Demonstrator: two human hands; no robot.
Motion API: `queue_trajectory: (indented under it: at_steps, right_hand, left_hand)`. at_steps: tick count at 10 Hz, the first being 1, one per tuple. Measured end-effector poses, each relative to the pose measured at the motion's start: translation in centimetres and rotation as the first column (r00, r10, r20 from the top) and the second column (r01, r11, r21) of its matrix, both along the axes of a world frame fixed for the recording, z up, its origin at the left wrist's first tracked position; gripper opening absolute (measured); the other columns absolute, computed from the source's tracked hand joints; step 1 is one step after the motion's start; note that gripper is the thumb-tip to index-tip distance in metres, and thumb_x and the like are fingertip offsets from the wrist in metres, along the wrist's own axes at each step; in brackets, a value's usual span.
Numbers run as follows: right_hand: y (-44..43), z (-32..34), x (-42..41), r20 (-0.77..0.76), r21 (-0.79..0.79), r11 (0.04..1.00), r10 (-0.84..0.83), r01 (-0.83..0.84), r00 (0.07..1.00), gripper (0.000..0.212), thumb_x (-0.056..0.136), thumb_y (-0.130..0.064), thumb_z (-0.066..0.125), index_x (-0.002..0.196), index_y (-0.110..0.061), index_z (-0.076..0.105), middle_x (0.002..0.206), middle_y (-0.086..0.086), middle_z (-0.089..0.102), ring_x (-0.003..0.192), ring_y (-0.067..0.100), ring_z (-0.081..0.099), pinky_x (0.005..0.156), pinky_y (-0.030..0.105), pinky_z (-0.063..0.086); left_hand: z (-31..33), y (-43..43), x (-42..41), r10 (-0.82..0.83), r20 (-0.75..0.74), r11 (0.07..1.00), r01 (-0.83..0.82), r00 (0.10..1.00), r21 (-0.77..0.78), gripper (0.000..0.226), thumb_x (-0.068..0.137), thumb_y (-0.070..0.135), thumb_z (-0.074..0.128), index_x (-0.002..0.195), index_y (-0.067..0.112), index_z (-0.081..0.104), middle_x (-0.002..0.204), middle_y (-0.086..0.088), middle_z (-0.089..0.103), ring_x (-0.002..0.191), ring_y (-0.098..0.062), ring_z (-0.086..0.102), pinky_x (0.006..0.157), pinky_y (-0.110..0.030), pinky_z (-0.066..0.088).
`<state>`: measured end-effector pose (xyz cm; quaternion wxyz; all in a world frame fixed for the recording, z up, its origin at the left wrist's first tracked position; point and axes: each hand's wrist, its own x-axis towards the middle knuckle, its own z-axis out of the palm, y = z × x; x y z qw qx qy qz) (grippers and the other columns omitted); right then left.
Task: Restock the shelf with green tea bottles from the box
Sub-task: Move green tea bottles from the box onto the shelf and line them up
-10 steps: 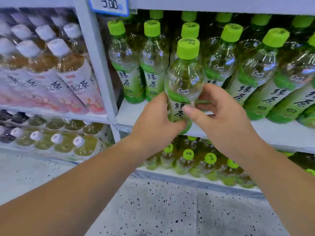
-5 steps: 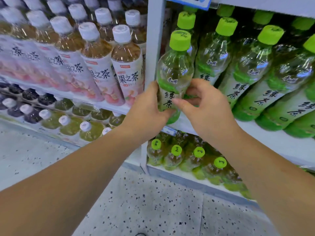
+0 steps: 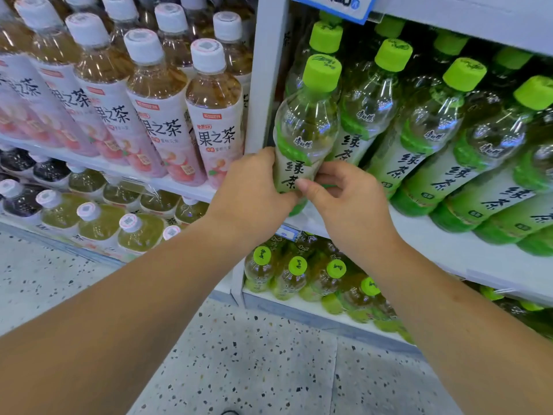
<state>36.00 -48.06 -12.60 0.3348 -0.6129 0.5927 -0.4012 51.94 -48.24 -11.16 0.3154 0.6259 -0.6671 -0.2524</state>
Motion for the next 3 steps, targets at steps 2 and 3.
queue_trajectory:
  at_steps: [2,3]
  right_hand:
    - [0.27,-0.04,-0.22,0.007,0.126,0.992,0.002,-0.003,1.0,0.031,0.092,-0.032,0.074,0.117,-0.014,0.072,0.102,-0.008,0.074,0.097,0.006,0.069,0.089,0.032,0.057]
    - [0.73,-0.03,-0.54,0.022,0.154,0.988,-0.027,0.023,0.999,0.023,0.094,-0.028,0.071,0.114,-0.017,0.07,0.098,-0.011,0.072,0.097,0.009,0.069,0.091,0.039,0.058]
  left_hand:
    - [0.11,0.0,-0.32,0.087,-0.002,0.995,-0.087,0.996,0.056,0.038,0.077,0.034,0.084,0.1,0.012,0.064,0.082,0.01,0.062,0.071,0.003,0.055,0.054,-0.005,0.04]
    - [0.28,0.51,0.0,0.091,-0.045,0.992,-0.086,0.995,0.096,0.045,0.076,0.03,0.086,0.111,0.013,0.062,0.088,0.014,0.06,0.077,0.004,0.057,0.054,-0.003,0.04]
